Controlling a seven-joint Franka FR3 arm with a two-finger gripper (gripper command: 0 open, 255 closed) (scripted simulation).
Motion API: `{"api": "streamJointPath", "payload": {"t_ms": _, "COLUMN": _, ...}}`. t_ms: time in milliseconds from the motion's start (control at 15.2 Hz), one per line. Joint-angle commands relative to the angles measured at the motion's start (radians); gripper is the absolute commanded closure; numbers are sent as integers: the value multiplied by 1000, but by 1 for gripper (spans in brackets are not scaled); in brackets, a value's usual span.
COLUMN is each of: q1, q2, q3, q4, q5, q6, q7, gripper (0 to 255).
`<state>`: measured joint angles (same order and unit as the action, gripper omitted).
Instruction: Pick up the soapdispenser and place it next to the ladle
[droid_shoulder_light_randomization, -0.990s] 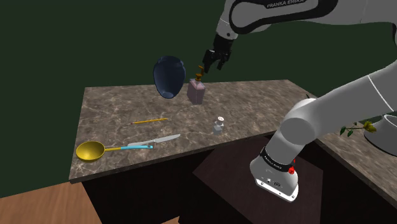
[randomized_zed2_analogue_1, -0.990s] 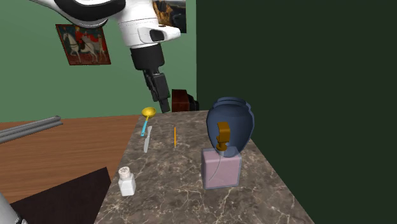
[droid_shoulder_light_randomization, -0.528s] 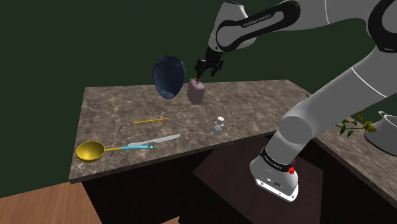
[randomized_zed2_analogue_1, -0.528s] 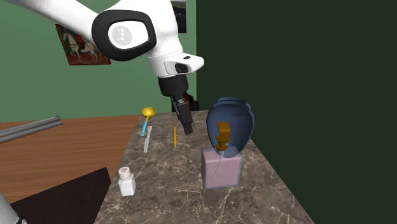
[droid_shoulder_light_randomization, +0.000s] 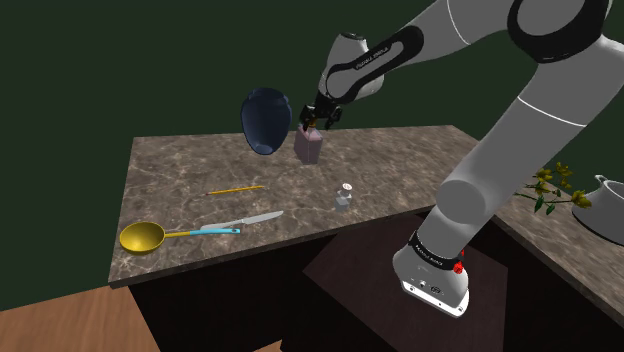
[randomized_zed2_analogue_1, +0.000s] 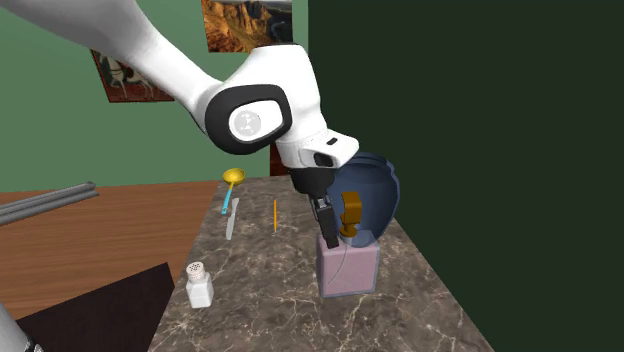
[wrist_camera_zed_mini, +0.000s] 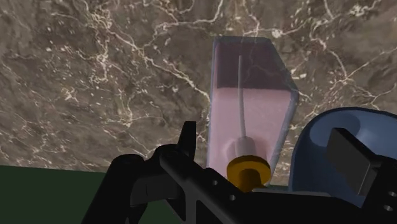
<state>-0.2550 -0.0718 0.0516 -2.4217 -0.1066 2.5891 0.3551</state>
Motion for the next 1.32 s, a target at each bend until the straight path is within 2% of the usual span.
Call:
{"api": "streamJointPath", "payload": {"t_ms": 0, "q1": -7, "q2": 43, "q3": -3, "q4": 16, "q5": -12, "q6": 33, "q7": 18, "gripper": 0}}
{"api": "streamJointPath", "payload": {"t_ms": 462, "q1": -10, "q2": 131, "q3": -8, "q4": 23, "q5": -36, "q6": 114, "q7": 36, "gripper": 0}}
{"api": "streamJointPath", "payload": {"t_ms": 924, "q1": -10, "q2": 131, "q3": -8, "q4": 23, "q5": -36, "q6": 114, "q7": 36, "gripper": 0}}
{"api": "streamJointPath", "payload": {"t_ms": 990, "q1": -10, "q2": 131, "q3": -8, "q4": 23, "q5": -36, "q6": 114, "q7": 36, "gripper": 255}}
{"api": "streamJointPath", "payload": {"t_ms": 1254, "q1": -10, "q2": 131, "q3": -8, "q4": 23, "q5": -36, "q6": 113, "q7": 36, "gripper": 255}}
